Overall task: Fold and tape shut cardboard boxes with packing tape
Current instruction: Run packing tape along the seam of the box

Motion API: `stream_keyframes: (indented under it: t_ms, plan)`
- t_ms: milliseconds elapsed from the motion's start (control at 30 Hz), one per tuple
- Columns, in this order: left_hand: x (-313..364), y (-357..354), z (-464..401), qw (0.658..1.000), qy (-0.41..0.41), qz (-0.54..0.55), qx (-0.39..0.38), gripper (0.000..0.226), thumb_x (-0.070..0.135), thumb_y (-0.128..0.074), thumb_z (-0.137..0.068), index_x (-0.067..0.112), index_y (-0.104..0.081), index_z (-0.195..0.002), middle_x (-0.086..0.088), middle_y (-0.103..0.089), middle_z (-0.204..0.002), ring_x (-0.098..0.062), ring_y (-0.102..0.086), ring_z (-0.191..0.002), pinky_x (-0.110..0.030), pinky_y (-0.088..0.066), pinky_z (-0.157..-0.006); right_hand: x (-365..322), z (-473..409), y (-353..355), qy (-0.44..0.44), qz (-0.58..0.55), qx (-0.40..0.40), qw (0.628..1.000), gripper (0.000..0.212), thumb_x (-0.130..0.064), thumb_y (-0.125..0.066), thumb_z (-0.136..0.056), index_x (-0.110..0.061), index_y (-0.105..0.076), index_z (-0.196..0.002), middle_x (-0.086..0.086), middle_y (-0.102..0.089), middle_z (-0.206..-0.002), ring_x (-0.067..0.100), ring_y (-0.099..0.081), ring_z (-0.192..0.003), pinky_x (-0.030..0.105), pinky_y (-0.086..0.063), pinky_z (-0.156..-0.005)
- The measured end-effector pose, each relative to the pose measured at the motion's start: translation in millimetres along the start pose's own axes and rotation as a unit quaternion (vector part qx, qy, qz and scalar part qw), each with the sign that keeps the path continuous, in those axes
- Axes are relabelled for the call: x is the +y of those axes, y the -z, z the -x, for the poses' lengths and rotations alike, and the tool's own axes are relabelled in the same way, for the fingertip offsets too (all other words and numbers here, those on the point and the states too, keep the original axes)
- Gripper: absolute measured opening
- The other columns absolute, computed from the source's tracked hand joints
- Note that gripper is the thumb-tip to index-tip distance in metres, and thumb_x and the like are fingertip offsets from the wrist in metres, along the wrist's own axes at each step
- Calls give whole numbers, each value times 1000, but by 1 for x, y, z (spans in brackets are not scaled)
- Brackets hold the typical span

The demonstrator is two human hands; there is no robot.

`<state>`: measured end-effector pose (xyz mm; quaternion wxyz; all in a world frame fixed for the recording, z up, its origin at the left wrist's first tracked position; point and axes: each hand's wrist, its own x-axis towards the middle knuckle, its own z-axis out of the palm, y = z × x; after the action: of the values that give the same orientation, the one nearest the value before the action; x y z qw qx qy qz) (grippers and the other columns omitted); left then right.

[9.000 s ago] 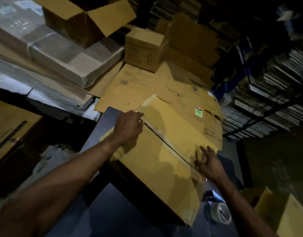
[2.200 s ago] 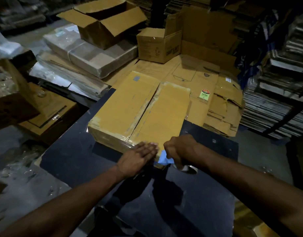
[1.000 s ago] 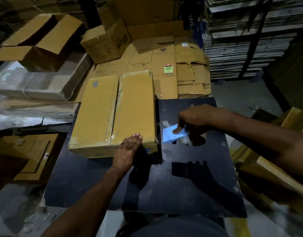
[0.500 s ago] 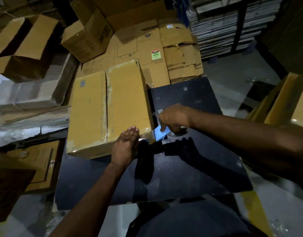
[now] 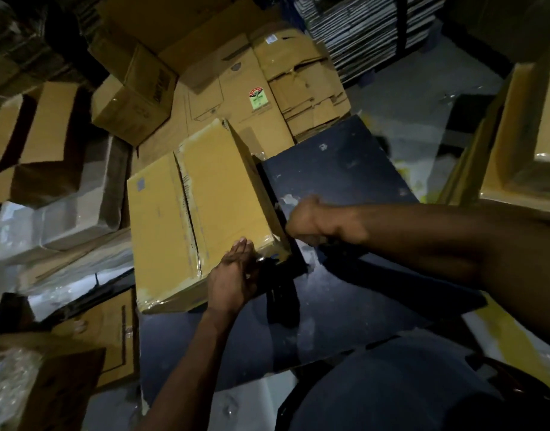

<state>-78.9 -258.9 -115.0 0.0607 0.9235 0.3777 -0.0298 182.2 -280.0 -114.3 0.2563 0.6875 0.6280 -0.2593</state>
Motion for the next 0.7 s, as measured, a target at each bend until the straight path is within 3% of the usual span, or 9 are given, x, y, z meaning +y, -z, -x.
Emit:
stream_keyframes:
  t_ms: [100, 133, 200, 267, 333, 400, 500, 600, 700]
  plan:
    - [1, 5, -2, 1000, 0, -3, -14, 88, 48, -82, -86, 25, -49, -164, 5, -42, -173, -13, -41, -158, -41, -55, -112, 49, -25, -43, 5, -308, -3, 951, 76, -47, -97, -52, -14, -76, -117, -5, -75, -80, 14, -72, -67, 50, -61, -83]
    - [2, 6, -2, 1000, 0, -8, -15, 88, 52, -80, -87, 25, -49, -164, 5, -42, -173, -13, -41, -158, -40, -54, -113, 59, -16, -45, 29, -333, -20, 942, 63, -42, -94, -60, -13, -78, -114, -3, -76, -81, 16, -74, -69, 48, -63, -84]
    - [5, 10, -2, 1000, -4, -20, -19, 88, 60, -75, -87, 26, -48, -165, 6, -41, -173, -12, -40, -159, -41, -54, -112, 71, -1, -38, 40, -306, -62, 949, 31, -16, -78, -88, -13, -79, -119, -4, -77, -102, 24, -75, -103, 40, -59, -93]
    - [4, 14, -2, 999, -13, -17, -25, 91, 65, -70, -86, 26, -47, -165, 6, -40, -174, -12, -39, -159, -43, -56, -111, 79, 11, -28, 70, -274, -55, 958, 39, -3, -71, -94, -14, -75, -131, -7, -72, -120, 21, -70, -114, 30, -56, -96]
    - [3, 15, -1, 999, -19, -8, -28, 94, 71, -65, -86, 24, -47, -166, 6, -39, -174, -12, -37, -160, -43, -55, -112, 85, 2, -27, 76, -274, -29, 958, 44, -15, -77, -87, -22, -76, -131, -7, -73, -124, 19, -71, -110, 35, -60, -97]
    - [2, 14, 1, 999, -21, -10, -29, 96, 73, -62, -86, 25, -45, -167, 7, -36, -176, -11, -35, -161, -42, -54, -114, 85, -8, -35, 64, -205, -9, 977, 56, -32, -80, -77, -26, -72, -133, 0, -68, -137, 26, -67, -122, 45, -56, -105]
    - [3, 14, 1, 999, -17, -4, -27, 94, 74, -58, -87, 25, -45, -167, 8, -36, -176, -11, -35, -161, -41, -53, -114, 62, -16, -52, 61, -123, 121, 983, 69, -40, -78, -84, -35, -55, -149, 0, -44, -164, 33, -33, -156, 69, -29, -121]
    - [4, 14, 1, 1000, -15, 11, -21, 91, 69, -59, -87, 23, -49, -165, 6, -39, -174, -12, -38, -160, -43, -55, -114, 23, 5, -69, 144, -285, 278, 906, 89, -14, -67, -89, -25, -27, -168, 0, -16, -178, 22, -9, -164, 64, -18, -127]
    - [3, 15, 2, 999, -19, 25, -25, 90, 64, -59, -87, 21, -50, -164, 4, -39, -174, -15, -38, -160, -45, -56, -113, -28, 28, -97, 200, -442, 315, 816, 101, -3, -54, -82, -16, -8, -171, -1, 1, -179, 15, 5, -165, 59, -12, -128]
